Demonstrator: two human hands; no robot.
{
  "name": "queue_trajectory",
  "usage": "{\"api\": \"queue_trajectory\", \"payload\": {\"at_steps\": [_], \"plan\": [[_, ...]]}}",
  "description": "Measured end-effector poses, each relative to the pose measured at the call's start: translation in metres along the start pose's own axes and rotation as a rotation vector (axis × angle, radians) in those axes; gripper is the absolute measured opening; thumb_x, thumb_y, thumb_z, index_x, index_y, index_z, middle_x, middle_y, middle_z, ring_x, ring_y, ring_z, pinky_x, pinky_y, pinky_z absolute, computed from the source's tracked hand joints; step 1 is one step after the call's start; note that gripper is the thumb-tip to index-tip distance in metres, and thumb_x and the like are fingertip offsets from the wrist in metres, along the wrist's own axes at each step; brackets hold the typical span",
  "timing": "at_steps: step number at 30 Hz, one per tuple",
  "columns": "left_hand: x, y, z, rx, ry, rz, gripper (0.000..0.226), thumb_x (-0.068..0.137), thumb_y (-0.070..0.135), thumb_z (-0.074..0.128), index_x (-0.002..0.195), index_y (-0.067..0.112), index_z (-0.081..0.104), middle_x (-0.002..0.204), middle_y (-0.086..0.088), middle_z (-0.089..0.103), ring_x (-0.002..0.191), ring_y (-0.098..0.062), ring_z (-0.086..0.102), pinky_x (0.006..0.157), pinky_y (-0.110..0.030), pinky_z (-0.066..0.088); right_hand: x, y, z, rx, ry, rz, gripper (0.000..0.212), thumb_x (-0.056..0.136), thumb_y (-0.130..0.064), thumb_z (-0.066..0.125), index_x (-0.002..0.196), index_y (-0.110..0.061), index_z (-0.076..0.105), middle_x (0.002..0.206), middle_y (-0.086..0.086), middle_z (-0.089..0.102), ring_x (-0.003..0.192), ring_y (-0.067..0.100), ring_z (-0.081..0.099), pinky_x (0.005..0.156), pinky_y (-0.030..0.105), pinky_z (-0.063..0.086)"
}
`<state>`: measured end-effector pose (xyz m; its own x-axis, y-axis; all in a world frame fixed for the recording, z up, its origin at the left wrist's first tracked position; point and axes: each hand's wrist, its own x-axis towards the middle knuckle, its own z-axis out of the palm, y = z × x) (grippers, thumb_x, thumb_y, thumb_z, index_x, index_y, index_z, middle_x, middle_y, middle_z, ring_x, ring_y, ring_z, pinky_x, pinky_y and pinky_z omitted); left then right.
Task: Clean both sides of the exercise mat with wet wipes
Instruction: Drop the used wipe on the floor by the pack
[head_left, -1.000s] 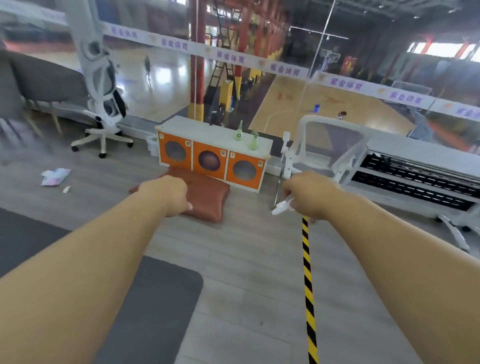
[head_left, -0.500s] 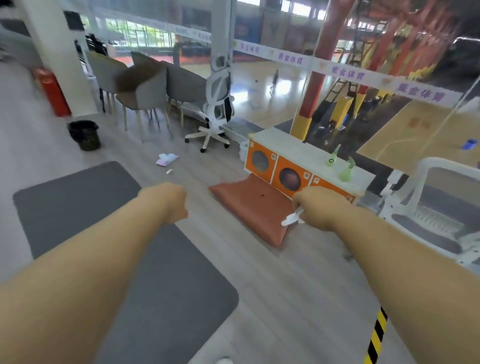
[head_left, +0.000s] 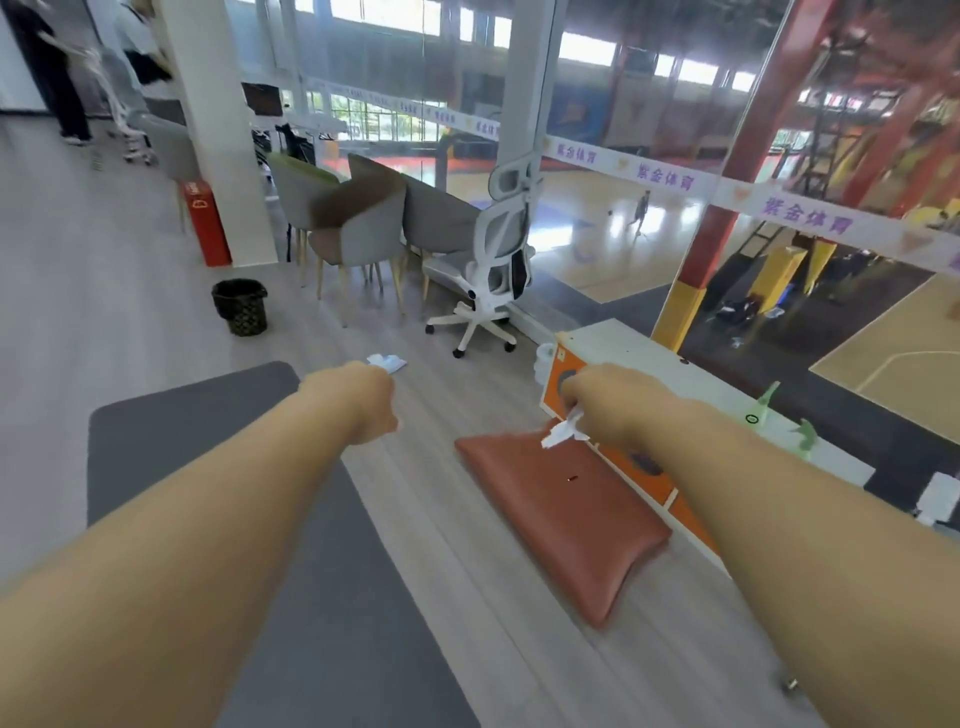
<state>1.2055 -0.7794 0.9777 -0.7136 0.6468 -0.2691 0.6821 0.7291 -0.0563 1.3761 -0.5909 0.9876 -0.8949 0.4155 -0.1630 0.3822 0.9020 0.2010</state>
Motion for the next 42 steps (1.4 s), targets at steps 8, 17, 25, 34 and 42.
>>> {"api": "queue_trajectory", "payload": {"at_steps": [8, 17, 25, 34, 42], "plan": [[0.084, 0.049, -0.025, -0.053, 0.043, -0.13, 0.045, 0.092, 0.047, 0.049, 0.124, 0.016, 0.056, 0.12, -0.005, 0.055, 0.108, -0.026, 0.054, 0.093, -0.038, 0.047, 0.106, 0.085, -0.001, 0.003, 0.046, -0.123, 0.02, 0.087, -0.012, 0.053, 0.106, -0.013, 0.059, 0.101, 0.004, 0.056, 0.088, 0.025, 0.052, 0.065, 0.03, 0.038], [0.172, 0.092, -0.054, -0.127, 0.012, -0.329, 0.037, 0.091, 0.041, 0.051, 0.119, 0.019, 0.058, 0.117, -0.002, 0.055, 0.105, -0.023, 0.055, 0.084, -0.037, 0.048, 0.232, 0.171, -0.012, -0.034, 0.052, -0.313, 0.02, 0.085, -0.012, 0.055, 0.103, -0.009, 0.062, 0.105, 0.009, 0.06, 0.093, 0.028, 0.056, 0.07, 0.035, 0.046], [0.251, 0.072, -0.055, -0.161, -0.076, -0.455, 0.037, 0.089, 0.046, 0.053, 0.115, 0.022, 0.061, 0.111, 0.002, 0.06, 0.104, -0.021, 0.057, 0.076, -0.032, 0.044, 0.349, 0.18, 0.002, 0.005, -0.001, -0.415, 0.023, 0.083, -0.007, 0.053, 0.104, -0.012, 0.062, 0.106, 0.008, 0.058, 0.096, 0.028, 0.056, 0.075, 0.034, 0.049], [0.404, -0.018, -0.053, -0.23, -0.102, -0.462, 0.038, 0.09, 0.046, 0.052, 0.118, 0.021, 0.059, 0.112, 0.002, 0.059, 0.1, -0.02, 0.058, 0.078, -0.032, 0.046, 0.528, 0.14, 0.003, -0.032, -0.063, -0.433, 0.025, 0.081, -0.005, 0.053, 0.104, -0.008, 0.063, 0.103, 0.009, 0.062, 0.094, 0.027, 0.059, 0.072, 0.035, 0.048], [0.554, -0.122, -0.06, -0.223, -0.199, -0.425, 0.041, 0.093, 0.043, 0.05, 0.123, 0.017, 0.056, 0.118, -0.002, 0.056, 0.105, -0.022, 0.057, 0.081, -0.033, 0.047, 0.69, 0.068, -0.018, 0.043, -0.153, -0.432, 0.022, 0.083, -0.011, 0.054, 0.103, -0.015, 0.06, 0.104, 0.007, 0.06, 0.093, 0.025, 0.056, 0.075, 0.034, 0.049]]}}
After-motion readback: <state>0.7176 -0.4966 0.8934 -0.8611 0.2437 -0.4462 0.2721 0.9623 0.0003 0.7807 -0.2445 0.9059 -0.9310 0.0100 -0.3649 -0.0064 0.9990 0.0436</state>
